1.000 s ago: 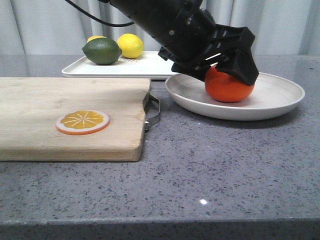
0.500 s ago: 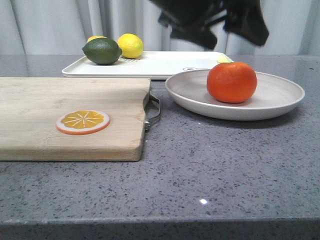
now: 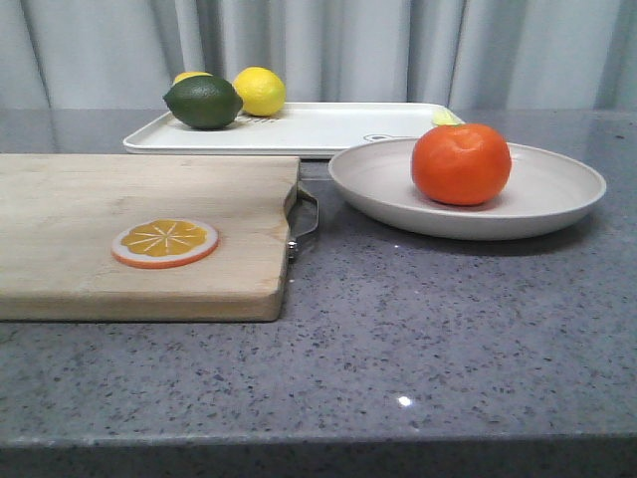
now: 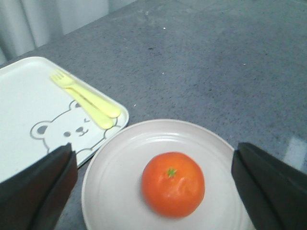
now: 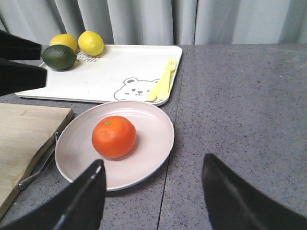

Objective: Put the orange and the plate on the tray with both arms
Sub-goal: 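Open the left gripper and raise it away from the orange, then move the right gripper down to the plate rim farthest from the orange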

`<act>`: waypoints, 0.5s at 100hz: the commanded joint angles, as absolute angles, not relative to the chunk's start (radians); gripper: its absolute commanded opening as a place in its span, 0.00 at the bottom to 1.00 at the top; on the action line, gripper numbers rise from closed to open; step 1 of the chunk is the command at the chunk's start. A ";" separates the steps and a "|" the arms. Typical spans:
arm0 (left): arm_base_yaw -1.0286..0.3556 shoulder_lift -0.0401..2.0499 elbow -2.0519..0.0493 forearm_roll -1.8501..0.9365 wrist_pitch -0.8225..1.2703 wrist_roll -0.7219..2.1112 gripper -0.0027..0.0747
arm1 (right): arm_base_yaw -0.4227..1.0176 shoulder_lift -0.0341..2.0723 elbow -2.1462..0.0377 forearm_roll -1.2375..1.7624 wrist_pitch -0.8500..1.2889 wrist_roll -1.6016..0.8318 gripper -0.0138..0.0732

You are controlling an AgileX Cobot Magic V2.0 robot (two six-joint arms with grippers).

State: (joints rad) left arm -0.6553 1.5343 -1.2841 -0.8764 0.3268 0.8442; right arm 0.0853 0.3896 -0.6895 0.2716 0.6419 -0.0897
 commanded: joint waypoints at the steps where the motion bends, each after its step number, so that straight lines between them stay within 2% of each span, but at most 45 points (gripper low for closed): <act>1: -0.619 1.413 -1.213 -0.889 0.239 0.836 0.83 | 0.078 0.404 -0.722 0.273 0.571 -0.099 0.68; 50: -0.331 0.951 -0.755 -0.889 0.200 0.836 0.83 | 0.078 0.404 -0.721 0.273 0.571 -0.099 0.68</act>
